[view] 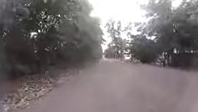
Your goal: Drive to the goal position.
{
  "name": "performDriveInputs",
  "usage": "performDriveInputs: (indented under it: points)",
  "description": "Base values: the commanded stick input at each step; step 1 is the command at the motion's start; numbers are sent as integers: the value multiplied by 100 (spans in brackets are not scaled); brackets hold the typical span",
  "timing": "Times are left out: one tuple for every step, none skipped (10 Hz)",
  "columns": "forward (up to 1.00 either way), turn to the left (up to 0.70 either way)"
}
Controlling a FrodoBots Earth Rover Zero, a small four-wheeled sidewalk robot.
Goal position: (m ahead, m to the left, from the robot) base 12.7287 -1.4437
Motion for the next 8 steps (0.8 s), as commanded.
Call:
performDriveInputs:
  points:
    - [70,5]
    - [70,3]
    - [70,1]
    - [70,1]
    - [70,1]
    - [70,1]
    - [70,1]
    - [70,1]
